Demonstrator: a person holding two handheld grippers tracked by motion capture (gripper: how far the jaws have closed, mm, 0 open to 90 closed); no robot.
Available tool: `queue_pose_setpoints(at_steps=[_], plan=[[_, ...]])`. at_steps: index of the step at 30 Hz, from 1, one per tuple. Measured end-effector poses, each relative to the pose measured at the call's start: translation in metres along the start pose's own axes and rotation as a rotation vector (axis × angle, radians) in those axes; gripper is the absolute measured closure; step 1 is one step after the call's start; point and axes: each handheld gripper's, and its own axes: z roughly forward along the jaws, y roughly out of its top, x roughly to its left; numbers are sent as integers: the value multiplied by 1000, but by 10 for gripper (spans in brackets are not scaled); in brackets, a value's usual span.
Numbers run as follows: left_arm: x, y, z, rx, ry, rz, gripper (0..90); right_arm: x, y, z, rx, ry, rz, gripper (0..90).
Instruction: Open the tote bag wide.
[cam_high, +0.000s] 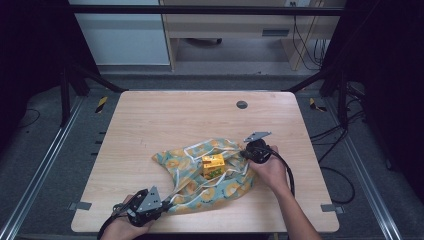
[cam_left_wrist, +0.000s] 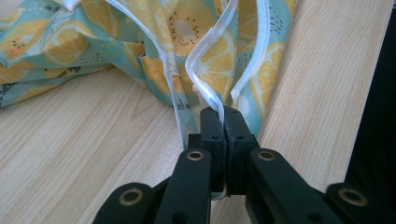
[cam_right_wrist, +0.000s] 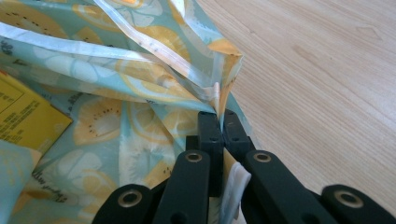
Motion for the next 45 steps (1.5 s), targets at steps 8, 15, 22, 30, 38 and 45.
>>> queue_pose_setpoints(at_steps=[8,15,22,30,38,45], plan=[[-2,1,4,17,-10,6,888,-2,7,5,4,-17,3,896],[-2,1,5,20,-14,-4,888,-3,6,9,4,-17,11,896],[3,3,-9,-99,50,-66,653,-5,7,-5,-21,-20,35,652],[7,18,-26,-224,75,-109,394,-10,13,-41,-94,-67,39,234],[34,55,-31,-226,150,-124,344,-12,31,-79,-162,-72,31,183],[51,78,-13,-183,150,-155,337,-4,32,-94,-176,-20,16,161]])
